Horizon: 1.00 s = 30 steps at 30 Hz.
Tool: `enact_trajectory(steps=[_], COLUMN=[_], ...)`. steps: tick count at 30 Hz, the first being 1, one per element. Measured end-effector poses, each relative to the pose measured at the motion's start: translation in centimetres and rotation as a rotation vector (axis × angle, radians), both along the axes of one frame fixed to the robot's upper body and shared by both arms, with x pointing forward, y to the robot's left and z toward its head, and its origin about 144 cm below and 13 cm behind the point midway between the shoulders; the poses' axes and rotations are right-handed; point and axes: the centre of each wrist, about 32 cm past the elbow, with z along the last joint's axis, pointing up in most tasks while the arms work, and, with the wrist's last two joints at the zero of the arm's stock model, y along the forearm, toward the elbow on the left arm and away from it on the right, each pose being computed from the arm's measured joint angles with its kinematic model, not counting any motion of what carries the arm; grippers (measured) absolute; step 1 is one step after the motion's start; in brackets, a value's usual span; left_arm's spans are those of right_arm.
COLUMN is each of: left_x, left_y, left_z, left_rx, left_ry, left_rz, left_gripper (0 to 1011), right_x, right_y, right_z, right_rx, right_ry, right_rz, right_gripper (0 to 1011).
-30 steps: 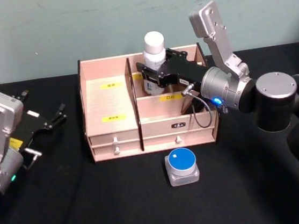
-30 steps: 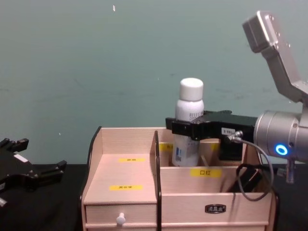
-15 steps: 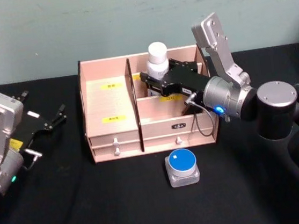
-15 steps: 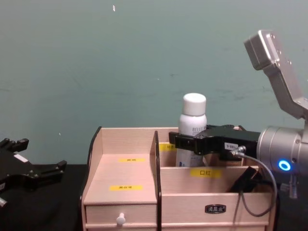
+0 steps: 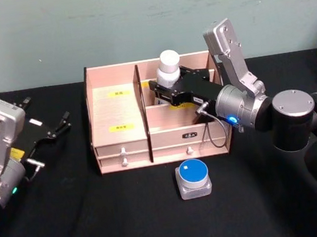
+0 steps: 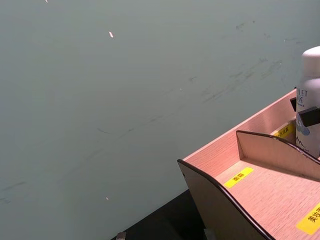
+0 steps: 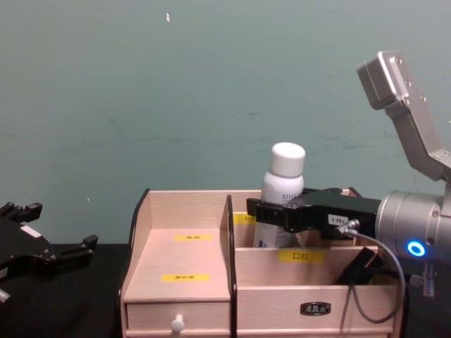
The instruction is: Pick up the facial cleanser and watermelon frost from the table and place them into the tiered storage box.
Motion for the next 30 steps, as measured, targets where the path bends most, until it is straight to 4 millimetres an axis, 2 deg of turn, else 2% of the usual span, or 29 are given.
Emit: enact_trajectory(steps=[6, 9, 16, 25, 30], left_x=[0.0, 0.0, 0.0, 0.0, 0.0], left_y=[0.0, 0.0, 0.0, 0.0, 0.0], left_z=[0.0, 0.0, 0.0, 0.0, 0.0], left_rx=[0.0, 0.0, 0.0, 0.0, 0.0], left_ry=[0.0, 0.0, 0.0, 0.0, 0.0], left_rz=[0.0, 0.0, 0.0, 0.0, 0.0], left_gripper=[1001, 1001, 1001, 1001, 1001], right_x=[0.1, 0.1, -0.1, -0.7, -1.5], right_y=[0.1, 0.0, -0.7, -1.2, -1.5], right_z=[0.1, 0.3, 0.8, 2.2, 3.7], right_rx=[0.005, 0.012, 0.017, 0.026, 0.034], right_ry=[-0.011, -0.028, -0.059, -0.102, -0.112], right_rz=[0.004, 0.005, -0.005, 0.01, 0.03], right_gripper=[717, 846, 1002, 1002, 1002])
